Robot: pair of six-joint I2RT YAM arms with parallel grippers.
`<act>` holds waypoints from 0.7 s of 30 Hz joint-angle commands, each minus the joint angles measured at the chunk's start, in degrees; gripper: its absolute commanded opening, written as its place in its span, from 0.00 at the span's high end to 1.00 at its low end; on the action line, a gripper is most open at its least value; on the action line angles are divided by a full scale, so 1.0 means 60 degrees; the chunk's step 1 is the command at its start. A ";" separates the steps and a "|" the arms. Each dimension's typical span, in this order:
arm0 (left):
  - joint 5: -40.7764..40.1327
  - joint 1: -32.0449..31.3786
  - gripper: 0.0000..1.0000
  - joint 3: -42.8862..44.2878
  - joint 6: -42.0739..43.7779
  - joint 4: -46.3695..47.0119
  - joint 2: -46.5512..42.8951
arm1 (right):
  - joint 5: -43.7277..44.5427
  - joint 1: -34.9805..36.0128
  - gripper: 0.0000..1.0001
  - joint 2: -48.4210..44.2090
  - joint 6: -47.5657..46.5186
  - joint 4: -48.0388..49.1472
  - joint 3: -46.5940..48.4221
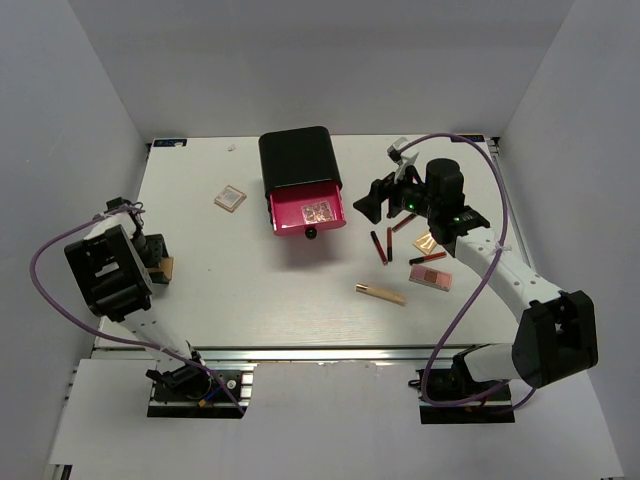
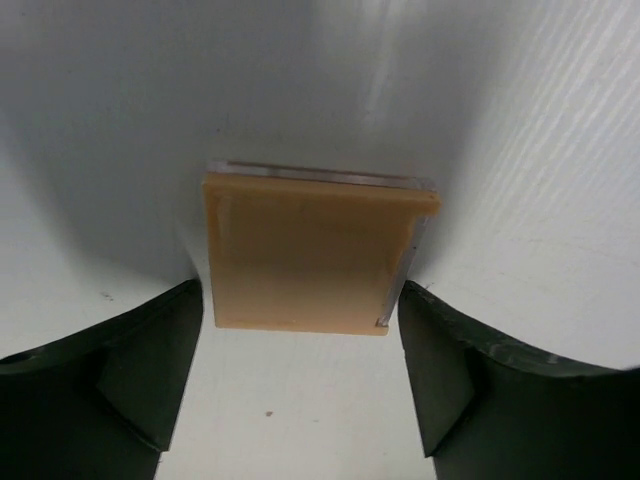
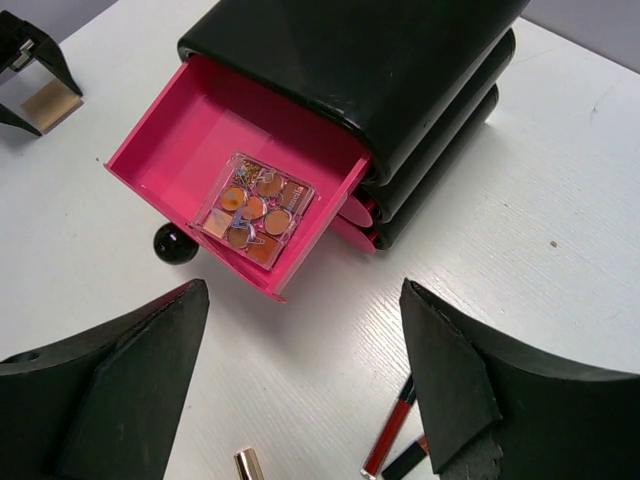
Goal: Organize the makeup
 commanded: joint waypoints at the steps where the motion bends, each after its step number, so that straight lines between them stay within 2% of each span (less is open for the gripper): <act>1: -0.0437 0.0099 0.15 -0.0282 -0.0007 -0.0108 0.0421 | -0.0182 -0.0092 0.18 0.0026 0.0127 0.0213 0.0276; 2: -0.0408 0.0099 0.22 -0.0326 -0.0022 -0.0049 0.0378 | -0.0182 -0.0107 0.18 0.0012 0.0127 0.0183 0.0277; 3: -0.0321 0.0099 0.38 -0.0486 -0.0022 0.0009 0.0319 | -0.0182 -0.0151 0.17 -0.0018 0.0127 0.0140 0.0277; 6: 0.0088 0.0055 0.68 -0.0794 0.0139 0.0433 -0.0105 | -0.0197 -0.0180 0.17 -0.0062 0.0141 0.0110 0.0233; 9: 0.0280 -0.0498 0.82 -0.1291 0.0766 0.0668 -0.0982 | -0.0212 -0.0224 0.17 -0.0106 0.0141 0.0066 0.0203; 10: 0.0324 -0.0501 0.85 -0.1366 0.0958 0.0727 -0.1275 | -0.0212 -0.0253 0.17 -0.0106 0.0141 0.0066 0.0203; 13: 0.0762 -0.1553 0.96 -0.1600 0.1747 0.1310 -0.2797 | -0.0284 -0.0283 0.17 -0.0091 0.0127 0.0095 0.0218; 14: 0.0938 -0.2281 0.99 -0.1760 0.1968 0.1618 -0.3222 | -0.0343 -0.0268 0.17 -0.0077 0.0127 0.0081 0.0218; 16: 0.1318 -0.3032 1.00 -0.1936 0.2349 0.2379 -0.4525 | -0.0373 -0.0283 0.17 -0.0033 0.0068 0.0081 0.0262; 18: 0.1643 -0.4058 1.00 -0.2551 0.2337 0.3460 -0.5521 | -0.0402 -0.0297 0.17 0.0011 0.0039 0.0066 0.0291; 19: 0.1991 -0.4830 1.00 -0.2843 0.2438 0.4003 -0.6527 | -0.0402 -0.0297 0.17 0.0026 0.0010 0.0051 0.0335; 21: 0.2009 -0.5406 1.00 -0.3430 0.2425 0.4984 -0.7426 | -0.0387 -0.0312 0.17 0.0055 0.0009 0.0051 0.0364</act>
